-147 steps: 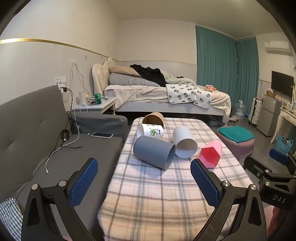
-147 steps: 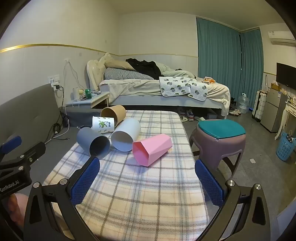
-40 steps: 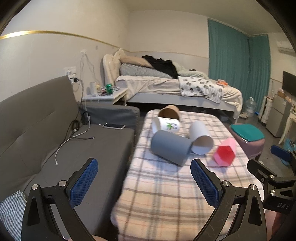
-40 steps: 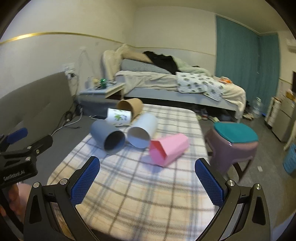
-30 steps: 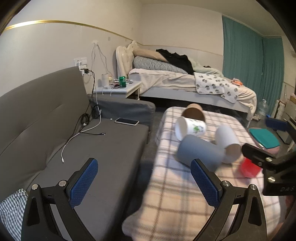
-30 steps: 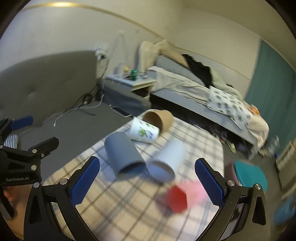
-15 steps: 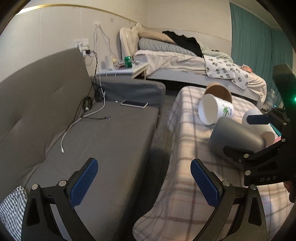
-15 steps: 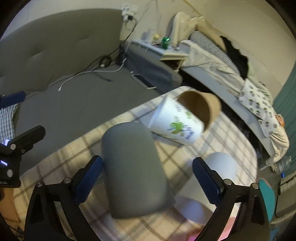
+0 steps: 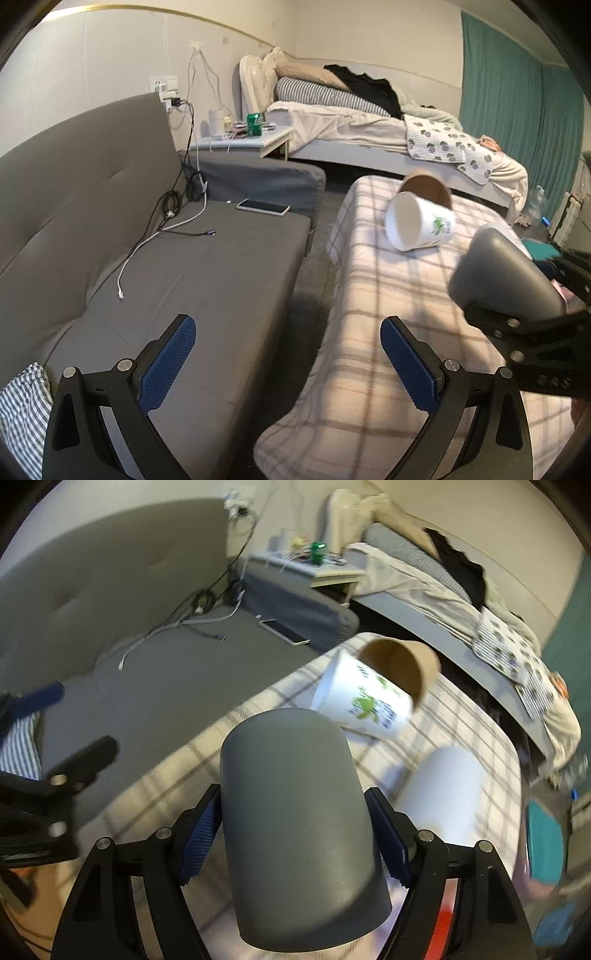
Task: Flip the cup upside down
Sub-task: 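Lift the grey cup with the right gripper and carry it toward the left gripper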
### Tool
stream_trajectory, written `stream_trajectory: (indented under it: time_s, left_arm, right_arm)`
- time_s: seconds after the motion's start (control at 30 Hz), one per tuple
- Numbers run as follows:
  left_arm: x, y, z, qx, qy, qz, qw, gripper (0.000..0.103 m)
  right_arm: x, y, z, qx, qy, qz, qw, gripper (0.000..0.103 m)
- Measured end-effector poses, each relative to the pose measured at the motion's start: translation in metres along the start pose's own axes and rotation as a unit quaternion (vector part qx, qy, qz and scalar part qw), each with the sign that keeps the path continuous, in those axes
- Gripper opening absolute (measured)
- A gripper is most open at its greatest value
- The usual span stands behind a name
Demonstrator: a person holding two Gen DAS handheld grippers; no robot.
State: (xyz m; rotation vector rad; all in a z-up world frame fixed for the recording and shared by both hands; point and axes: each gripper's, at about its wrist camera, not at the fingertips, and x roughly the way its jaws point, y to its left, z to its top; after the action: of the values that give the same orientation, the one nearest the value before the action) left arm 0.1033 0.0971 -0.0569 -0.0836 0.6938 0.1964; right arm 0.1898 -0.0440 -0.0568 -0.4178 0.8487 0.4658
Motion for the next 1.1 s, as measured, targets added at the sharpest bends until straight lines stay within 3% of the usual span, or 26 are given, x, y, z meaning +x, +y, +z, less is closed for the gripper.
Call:
stream_trajectory:
  time_s: [0.1, 0.27, 0.5, 0.97, 1.1]
  left_arm:
    - [-0.014, -0.008, -0.001, 0.003, -0.007, -0.009, 0.9999, 0.103]
    - [-0.039, -0.025, -0.005, 0.013, -0.019, -0.025, 0.9994, 0.103]
    - [-0.057, -0.043, -0.014, 0.022, -0.015, -0.043, 0.9987, 0.103]
    - [-0.055, -0.056, -0.029, 0.03, 0.007, -0.024, 0.9992, 0.103]
    - [-0.054, -0.06, -0.025, 0.034, 0.009, -0.02, 0.9992, 0.103]
  right_arm:
    - [-0.023, -0.006, -0.017, 0.047, 0.005, -0.032, 0.998, 0.076]
    - [-0.055, -0.018, -0.059, 0.157, 0.022, -0.075, 0.985, 0.076]
    - [-0.078, -0.013, -0.108, 0.229, 0.025, -0.085, 0.969, 0.076]
    - [-0.048, -0.03, -0.113, 0.283, 0.026, -0.096, 0.954, 0.076]
    - [-0.047, -0.034, -0.115, 0.282, 0.018, -0.08, 0.956, 0.077]
